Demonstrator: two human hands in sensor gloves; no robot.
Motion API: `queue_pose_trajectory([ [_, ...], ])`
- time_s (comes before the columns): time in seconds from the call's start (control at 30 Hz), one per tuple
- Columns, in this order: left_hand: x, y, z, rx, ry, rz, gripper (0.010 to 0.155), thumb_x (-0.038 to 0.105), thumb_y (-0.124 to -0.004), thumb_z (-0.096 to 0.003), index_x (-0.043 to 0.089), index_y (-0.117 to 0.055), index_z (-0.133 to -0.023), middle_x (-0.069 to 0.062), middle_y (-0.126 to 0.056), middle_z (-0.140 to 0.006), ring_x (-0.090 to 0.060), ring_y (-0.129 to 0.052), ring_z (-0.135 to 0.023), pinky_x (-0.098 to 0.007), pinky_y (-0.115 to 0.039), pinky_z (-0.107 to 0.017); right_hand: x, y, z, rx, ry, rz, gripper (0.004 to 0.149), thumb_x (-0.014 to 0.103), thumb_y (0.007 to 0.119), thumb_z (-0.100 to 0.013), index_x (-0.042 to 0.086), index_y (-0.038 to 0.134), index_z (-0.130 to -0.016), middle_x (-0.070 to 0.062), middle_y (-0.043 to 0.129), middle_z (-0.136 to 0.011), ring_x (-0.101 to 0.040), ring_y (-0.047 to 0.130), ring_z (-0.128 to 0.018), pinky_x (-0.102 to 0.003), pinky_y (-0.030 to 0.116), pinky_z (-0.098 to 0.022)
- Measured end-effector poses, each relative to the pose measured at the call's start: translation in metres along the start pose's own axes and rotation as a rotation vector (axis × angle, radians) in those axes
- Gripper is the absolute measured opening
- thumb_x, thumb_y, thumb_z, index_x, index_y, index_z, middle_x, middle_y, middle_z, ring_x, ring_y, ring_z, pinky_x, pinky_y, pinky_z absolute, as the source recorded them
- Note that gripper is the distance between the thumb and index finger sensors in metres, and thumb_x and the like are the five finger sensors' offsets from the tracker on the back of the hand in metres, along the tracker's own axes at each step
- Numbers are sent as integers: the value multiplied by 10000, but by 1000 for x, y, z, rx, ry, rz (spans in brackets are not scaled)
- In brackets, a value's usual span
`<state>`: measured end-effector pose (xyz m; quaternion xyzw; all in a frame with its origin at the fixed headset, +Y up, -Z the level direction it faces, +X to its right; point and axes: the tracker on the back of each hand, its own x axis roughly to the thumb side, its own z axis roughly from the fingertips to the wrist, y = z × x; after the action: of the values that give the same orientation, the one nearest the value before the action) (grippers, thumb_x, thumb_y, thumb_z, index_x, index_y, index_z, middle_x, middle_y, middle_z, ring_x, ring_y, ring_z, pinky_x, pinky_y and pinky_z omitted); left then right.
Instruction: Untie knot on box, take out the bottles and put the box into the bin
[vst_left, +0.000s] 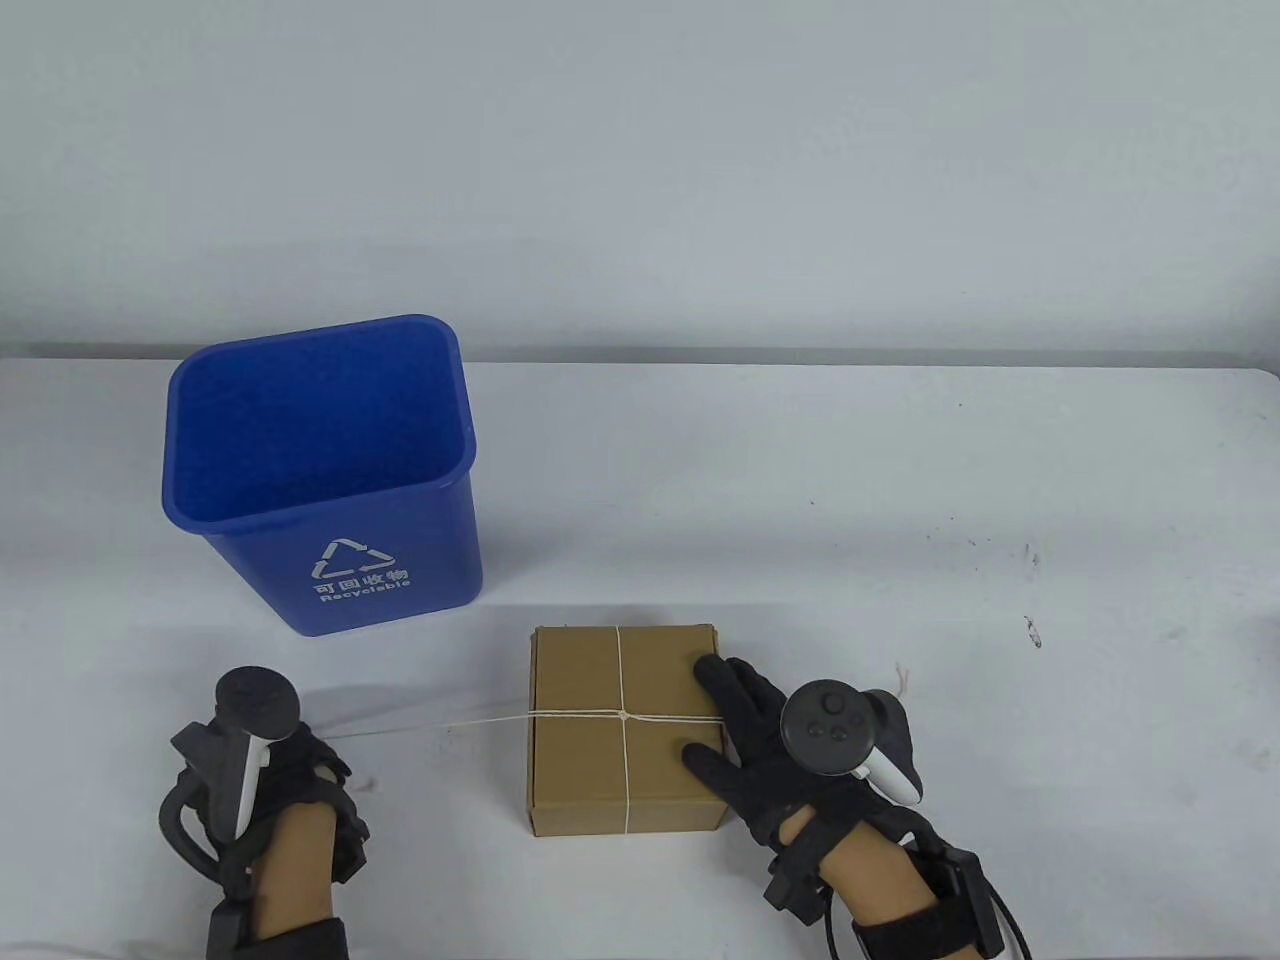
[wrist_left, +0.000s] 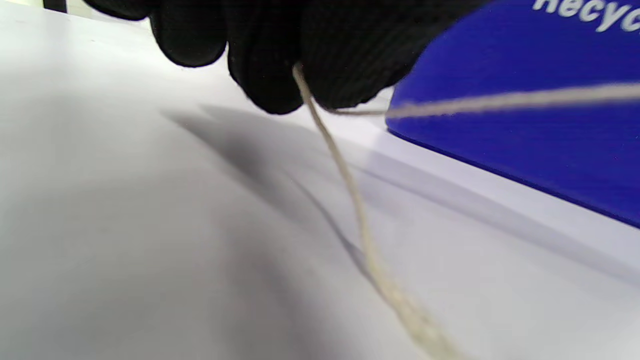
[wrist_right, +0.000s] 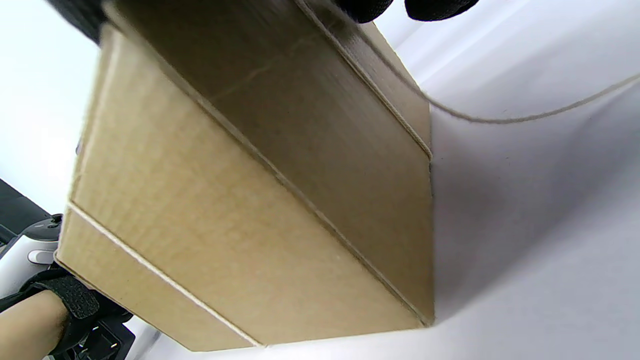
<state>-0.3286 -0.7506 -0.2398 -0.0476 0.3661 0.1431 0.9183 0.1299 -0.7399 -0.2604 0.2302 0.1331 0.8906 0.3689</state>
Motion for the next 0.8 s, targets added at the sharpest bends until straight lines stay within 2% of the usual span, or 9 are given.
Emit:
queue_pose_trajectory([
  [0.23,-4,-3,-3,-36,15,40,436,277,-768,-500,-56,-740,-780,-181,-551,-1035,-545,-503,-985,-709,-419,-685,0,0,1,0,1,-1,808,574,619,-494,211,191,-1076,-240,223,-1108,-621,337,-956,-745,353,-617],
  [0.33,-3,0,-1,-6,-15,76,514,258,-759,-502,-12,-678,-932,-199,-478,-1073,-547,-492,-987,-704,-425,-684,0,0,0,1,1,0,808,573,619,-495,211,191,-1077,-239,221,-1107,-619,336,-958,-745,352,-617],
  [0.4,-1,3,1,13,-49,122,553,255,-757,-502,-3,-641,-977,-199,-444,-1087,-550,-483,-988,-702,-420,-685,0,0,1,1,1,0,808,573,619,-495,210,191,-1077,-240,223,-1108,-621,336,-956,-745,353,-617],
  [0.5,7,12,9,57,-121,172,555,257,-757,-502,10,-643,-985,-199,-445,-1090,-548,-483,-991,-701,-422,-688,0,0,1,1,1,3,808,573,619,-495,209,191,-1077,-241,223,-1108,-620,337,-956,-745,353,-617],
  [0.57,15,19,19,102,-220,213,542,257,-754,-502,19,-660,-980,-192,-467,-1087,-544,-513,-983,-696,-438,-687,0,0,1,1,2,4,808,573,619,-495,209,192,-1077,-239,223,-1108,-622,336,-955,-745,352,-616],
  [0.8,42,27,58,133,-524,283,524,273,-768,-502,47,-704,-971,-183,-527,-1084,-532,-566,-983,-687,-483,-689,0,0,1,3,2,1,807,573,618,-496,211,190,-1077,-241,223,-1107,-619,338,-956,-744,355,-616],
])
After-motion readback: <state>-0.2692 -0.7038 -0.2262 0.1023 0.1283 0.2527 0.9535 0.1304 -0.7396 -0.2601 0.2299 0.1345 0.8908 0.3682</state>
